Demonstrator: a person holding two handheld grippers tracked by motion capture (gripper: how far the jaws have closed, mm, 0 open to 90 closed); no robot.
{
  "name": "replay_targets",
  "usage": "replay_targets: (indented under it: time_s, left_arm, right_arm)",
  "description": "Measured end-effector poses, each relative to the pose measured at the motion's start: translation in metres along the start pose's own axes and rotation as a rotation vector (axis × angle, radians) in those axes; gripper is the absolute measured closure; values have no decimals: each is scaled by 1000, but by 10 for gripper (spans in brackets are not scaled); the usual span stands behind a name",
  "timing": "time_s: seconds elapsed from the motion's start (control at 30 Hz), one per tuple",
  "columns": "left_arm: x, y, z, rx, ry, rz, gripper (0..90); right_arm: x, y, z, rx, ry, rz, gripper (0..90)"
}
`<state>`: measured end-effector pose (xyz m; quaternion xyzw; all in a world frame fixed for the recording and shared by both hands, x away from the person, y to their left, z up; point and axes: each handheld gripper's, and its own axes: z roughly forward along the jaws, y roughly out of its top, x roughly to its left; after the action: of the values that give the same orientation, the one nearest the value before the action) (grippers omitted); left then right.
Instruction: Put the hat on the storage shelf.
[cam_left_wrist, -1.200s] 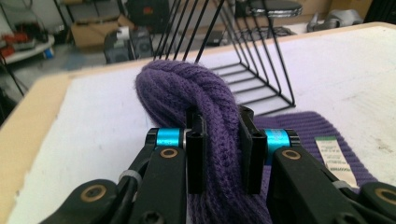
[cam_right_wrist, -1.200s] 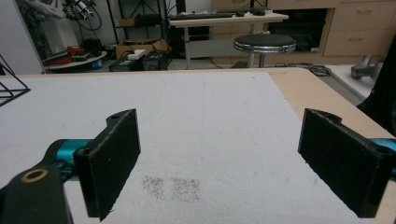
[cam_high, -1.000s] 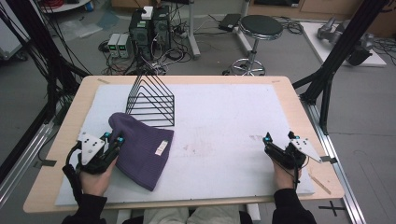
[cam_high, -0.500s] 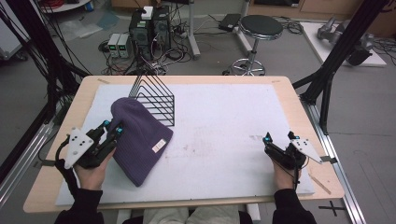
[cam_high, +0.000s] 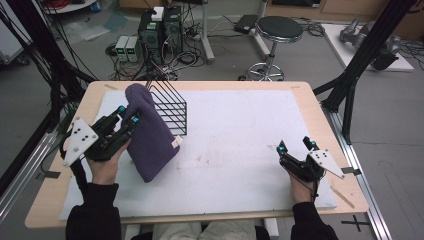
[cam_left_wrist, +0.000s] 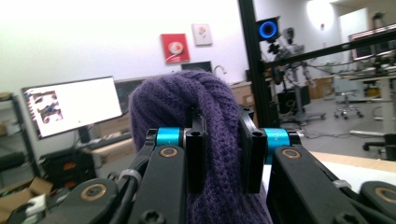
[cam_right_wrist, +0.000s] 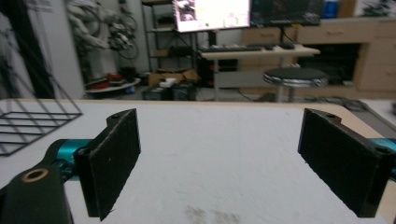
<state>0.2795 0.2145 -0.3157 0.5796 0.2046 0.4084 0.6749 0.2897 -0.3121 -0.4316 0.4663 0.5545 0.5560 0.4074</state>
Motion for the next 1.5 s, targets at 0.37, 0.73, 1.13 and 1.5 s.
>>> replay_targets:
  time_s: [0.37,0.73,1.13,1.5]
  left_arm:
    - [-16,9,29,-30,-155,46,763]
    - [-22,28,47,-31,-254,94,763]
    - [-23,36,51,-53,-284,96,760]
    - [-23,38,52,-62,-293,95,760]
  right_arm:
    - [32,17,14,-26,301,-49,133]
    - [71,44,41,-74,465,-75,131]
    - [97,66,76,-38,608,-54,125]
    - [104,71,99,-22,634,-38,121]
